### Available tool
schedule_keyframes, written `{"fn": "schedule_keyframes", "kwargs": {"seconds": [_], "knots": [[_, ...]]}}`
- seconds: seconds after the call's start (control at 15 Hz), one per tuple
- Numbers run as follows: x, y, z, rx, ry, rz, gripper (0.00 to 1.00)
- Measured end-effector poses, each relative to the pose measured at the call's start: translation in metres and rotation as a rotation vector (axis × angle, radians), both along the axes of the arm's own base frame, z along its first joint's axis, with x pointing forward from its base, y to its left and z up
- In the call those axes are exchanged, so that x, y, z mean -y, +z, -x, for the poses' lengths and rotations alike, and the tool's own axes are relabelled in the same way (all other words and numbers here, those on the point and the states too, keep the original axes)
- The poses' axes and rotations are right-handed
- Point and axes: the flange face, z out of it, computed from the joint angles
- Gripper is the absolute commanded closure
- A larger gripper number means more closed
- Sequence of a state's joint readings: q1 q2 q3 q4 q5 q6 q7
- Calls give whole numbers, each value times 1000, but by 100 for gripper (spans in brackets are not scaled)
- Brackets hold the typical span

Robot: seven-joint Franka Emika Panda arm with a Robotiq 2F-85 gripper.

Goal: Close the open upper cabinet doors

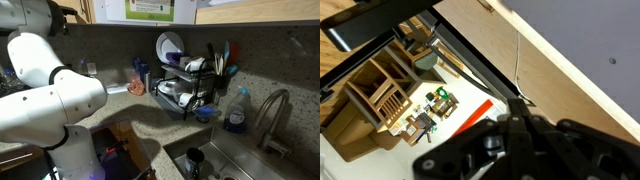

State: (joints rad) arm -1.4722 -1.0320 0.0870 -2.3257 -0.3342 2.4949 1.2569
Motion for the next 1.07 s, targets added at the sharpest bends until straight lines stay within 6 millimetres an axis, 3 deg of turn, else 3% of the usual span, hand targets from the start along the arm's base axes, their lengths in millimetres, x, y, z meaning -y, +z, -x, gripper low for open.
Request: {"fn": "schedule_keyframes", "kwargs": {"seconds": [0.73,1.07], "knots": [[54,2,8,138,29,39,99],[68,3,9,222,51,35,99]]}}
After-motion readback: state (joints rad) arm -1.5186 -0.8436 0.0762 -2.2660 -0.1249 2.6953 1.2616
